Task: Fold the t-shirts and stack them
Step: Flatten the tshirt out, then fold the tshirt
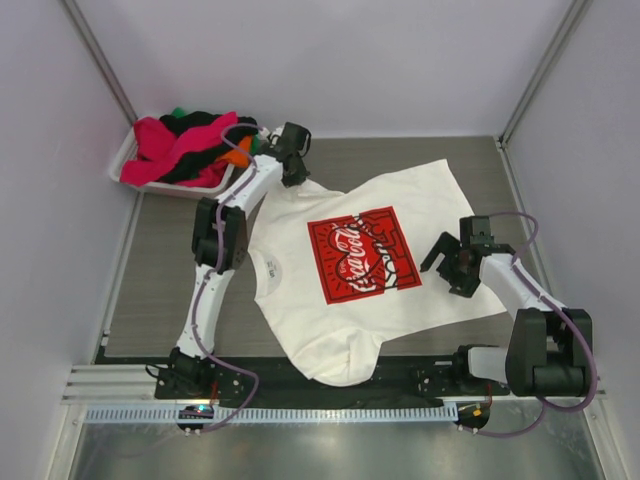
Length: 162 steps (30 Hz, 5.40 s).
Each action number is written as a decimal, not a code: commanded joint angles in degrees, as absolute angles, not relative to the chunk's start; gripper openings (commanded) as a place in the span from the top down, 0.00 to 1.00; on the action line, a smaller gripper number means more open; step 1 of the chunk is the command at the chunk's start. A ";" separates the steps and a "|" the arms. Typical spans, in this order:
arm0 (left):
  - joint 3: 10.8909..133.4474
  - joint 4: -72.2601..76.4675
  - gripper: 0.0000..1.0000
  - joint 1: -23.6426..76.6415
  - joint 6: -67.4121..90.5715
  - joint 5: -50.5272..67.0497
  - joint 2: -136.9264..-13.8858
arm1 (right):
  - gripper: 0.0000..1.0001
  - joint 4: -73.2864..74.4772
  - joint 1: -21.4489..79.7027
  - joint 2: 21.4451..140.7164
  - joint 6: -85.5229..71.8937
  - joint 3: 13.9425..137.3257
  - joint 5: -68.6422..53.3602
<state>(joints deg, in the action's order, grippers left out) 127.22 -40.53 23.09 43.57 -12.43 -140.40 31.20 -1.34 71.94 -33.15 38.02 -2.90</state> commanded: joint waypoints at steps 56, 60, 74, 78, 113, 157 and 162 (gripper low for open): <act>133.83 -55.71 0.08 17.23 34.90 -7.39 -143.43 | 0.03 26.19 -0.88 95.88 -34.37 59.67 -8.35; 132.38 -55.64 0.04 17.31 35.33 -6.15 -133.56 | 0.04 28.82 -0.88 96.33 -32.61 66.51 -8.09; 65.69 -50.62 0.00 22.14 50.52 -10.37 -73.71 | 0.02 38.84 -1.23 66.38 -36.11 56.44 -0.88; 52.41 -53.52 0.02 28.64 61.85 -13.09 -61.72 | 0.02 42.18 -1.32 54.27 -40.59 48.19 -0.26; 29.62 -36.83 0.48 54.76 88.50 -17.93 -64.43 | 0.01 45.97 -13.42 50.26 -42.02 38.94 4.23; 58.69 -61.70 1.00 54.76 76.04 -26.71 -56.93 | 0.99 47.11 -28.48 48.07 -40.60 36.29 -12.38; 70.81 -62.05 1.00 48.79 62.79 -26.99 -68.10 | 0.99 44.83 -28.30 56.15 -39.81 42.97 -13.44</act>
